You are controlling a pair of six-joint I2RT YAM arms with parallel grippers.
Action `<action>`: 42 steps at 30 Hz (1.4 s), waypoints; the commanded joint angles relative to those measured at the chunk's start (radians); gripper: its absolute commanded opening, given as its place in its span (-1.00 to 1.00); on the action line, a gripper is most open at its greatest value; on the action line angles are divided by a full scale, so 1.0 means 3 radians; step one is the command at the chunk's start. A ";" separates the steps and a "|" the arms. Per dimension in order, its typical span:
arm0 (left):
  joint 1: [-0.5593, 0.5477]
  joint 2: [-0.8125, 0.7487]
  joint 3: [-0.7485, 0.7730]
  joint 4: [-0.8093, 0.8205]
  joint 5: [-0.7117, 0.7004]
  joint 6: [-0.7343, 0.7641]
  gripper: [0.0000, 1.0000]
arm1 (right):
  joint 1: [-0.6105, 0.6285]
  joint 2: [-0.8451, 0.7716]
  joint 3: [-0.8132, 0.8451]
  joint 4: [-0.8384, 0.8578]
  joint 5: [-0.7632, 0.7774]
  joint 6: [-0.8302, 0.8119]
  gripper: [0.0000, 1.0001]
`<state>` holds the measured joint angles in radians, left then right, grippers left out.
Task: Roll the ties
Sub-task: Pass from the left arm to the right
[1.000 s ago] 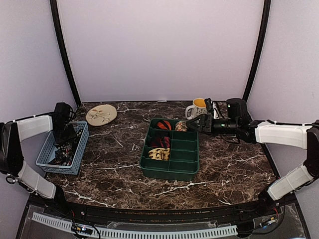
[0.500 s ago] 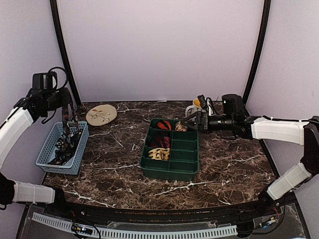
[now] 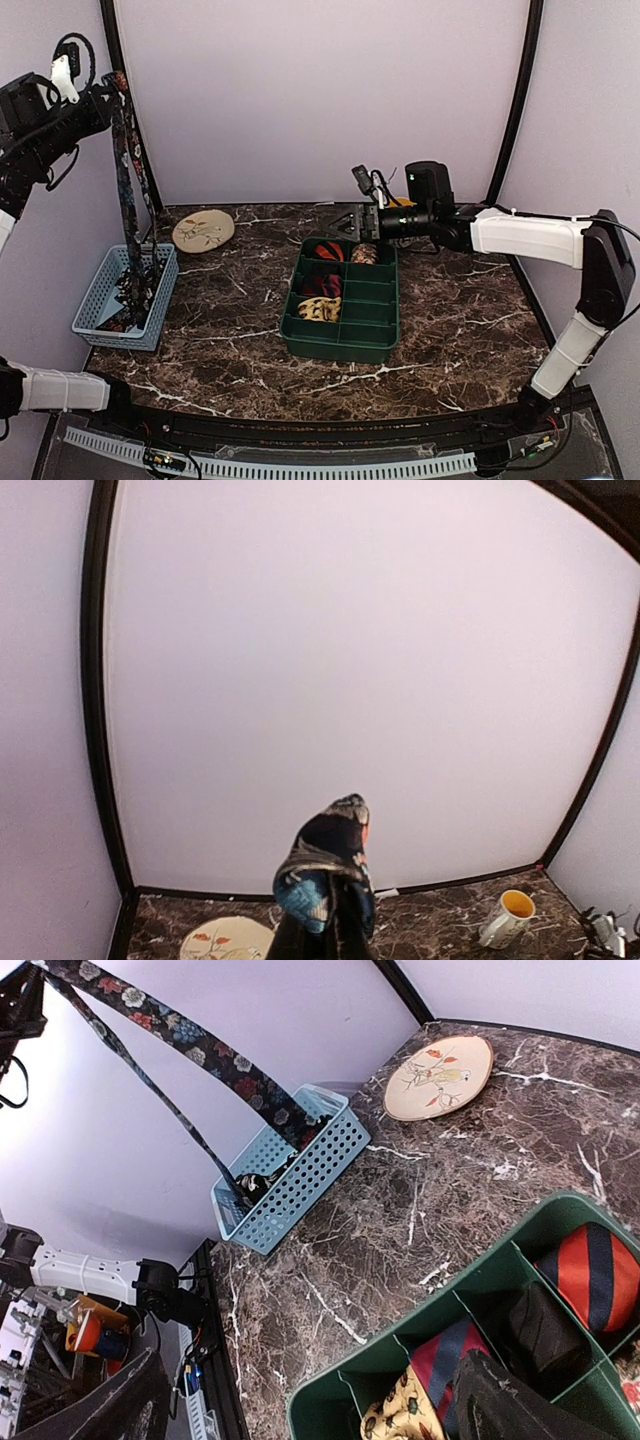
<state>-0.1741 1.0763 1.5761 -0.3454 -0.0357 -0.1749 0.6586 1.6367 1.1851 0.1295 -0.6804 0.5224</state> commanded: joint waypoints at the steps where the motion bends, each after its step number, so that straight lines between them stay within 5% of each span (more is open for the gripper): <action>1: -0.0010 0.0018 0.0319 0.0244 0.0877 0.0065 -1.00 | 0.0125 0.0114 0.0340 0.0001 -0.0065 -0.0108 0.97; 5: -0.0012 0.0077 0.0387 0.0642 0.2073 -0.0105 -1.00 | 0.0240 0.0238 0.0706 -0.0005 -0.0039 -0.0183 0.95; 12: -0.0044 0.0096 0.0112 0.1496 0.2805 -0.0752 -1.00 | 0.0556 0.0640 0.1546 0.0079 0.0139 -0.0338 0.94; 29: -0.0760 0.0454 -0.0226 0.1777 0.2711 -0.0830 -1.00 | 0.1414 0.1787 0.2748 0.0850 0.0825 -0.0668 0.99; 36: -0.0766 0.0385 -0.0358 0.1781 0.2752 -0.0830 -1.00 | 0.1415 0.1724 0.2512 0.1055 0.1214 -0.0600 0.04; 42: -0.0769 0.0314 -0.0538 0.1934 0.2986 -0.1004 -1.00 | 0.1404 0.1669 0.2420 0.1069 0.1798 -0.0724 0.39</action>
<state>-0.4023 1.2095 1.4433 0.1699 0.7967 -0.4393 1.0828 2.1788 1.9240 0.3950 -0.2832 0.3267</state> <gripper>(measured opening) 0.023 0.659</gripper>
